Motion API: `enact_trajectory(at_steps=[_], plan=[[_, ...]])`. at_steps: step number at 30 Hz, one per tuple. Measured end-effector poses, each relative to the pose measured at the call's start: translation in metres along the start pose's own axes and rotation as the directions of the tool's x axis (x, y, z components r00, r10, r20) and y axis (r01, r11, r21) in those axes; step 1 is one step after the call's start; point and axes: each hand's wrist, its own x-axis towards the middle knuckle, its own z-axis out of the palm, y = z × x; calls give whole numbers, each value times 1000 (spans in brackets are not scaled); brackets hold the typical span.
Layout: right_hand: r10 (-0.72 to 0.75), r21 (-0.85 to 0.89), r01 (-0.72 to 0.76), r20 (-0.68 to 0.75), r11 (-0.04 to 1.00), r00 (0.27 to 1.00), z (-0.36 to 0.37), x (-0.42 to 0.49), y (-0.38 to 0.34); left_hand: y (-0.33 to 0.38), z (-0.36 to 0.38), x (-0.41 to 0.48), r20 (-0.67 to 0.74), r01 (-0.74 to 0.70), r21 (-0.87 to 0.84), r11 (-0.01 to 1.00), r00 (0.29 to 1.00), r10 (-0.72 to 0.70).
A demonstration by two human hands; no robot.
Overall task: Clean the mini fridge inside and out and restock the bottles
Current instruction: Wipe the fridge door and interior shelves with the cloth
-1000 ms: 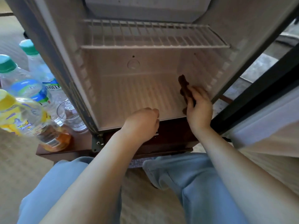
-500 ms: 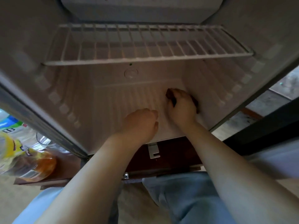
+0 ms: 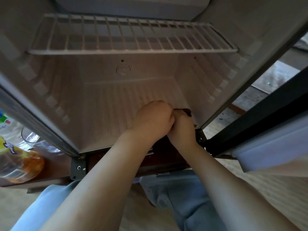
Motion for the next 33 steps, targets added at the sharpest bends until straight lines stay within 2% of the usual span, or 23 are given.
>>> enact_trajectory(at_steps=[4,9,12,15,17,18,20,23,27,29,30,31,33], plan=[[78,64,-72,-99,995,992,5,20,-15,-9,-12,0,-116,58,-82,995,991,-67],[51,66,-38,-222,997,974,-6,52,-40,-30,-30,-1,-239,202,-275,940,932,-271],[115,178,-83,-181,981,977,-5,66,-47,-42,-34,-5,-232,261,-297,918,913,-335],[202,290,-171,-80,941,976,1,77,-52,-50,-33,-11,-224,264,-266,927,918,-326],[289,381,-244,-64,892,955,10,84,-54,-56,-31,-13,-204,278,-241,930,922,-329],[323,416,-255,-102,873,941,15,88,-55,-59,-30,-14,-195,285,-220,933,924,-328],[347,443,-200,-281,874,895,20,99,-55,-68,-28,-15,-182,297,-152,943,929,-322],[266,344,-78,-542,936,797,23,117,-50,-83,-26,-11,-140,310,-65,948,938,-316],[178,269,14,-674,963,717,21,141,-29,-93,-20,1,-70,322,-40,946,943,-324],[171,242,6,-701,970,692,18,157,-20,-94,-16,8,-35,315,-54,948,948,-317],[155,212,-10,-681,977,715,19,163,-16,-94,-15,11,-19,311,-60,949,950,-312],[127,169,-27,-620,985,774,23,165,-12,-94,-13,13,-8,308,-68,949,951,-309],[88,80,-60,-409,995,908,39,155,-1,-93,-10,17,6,305,-88,948,952,-306]])
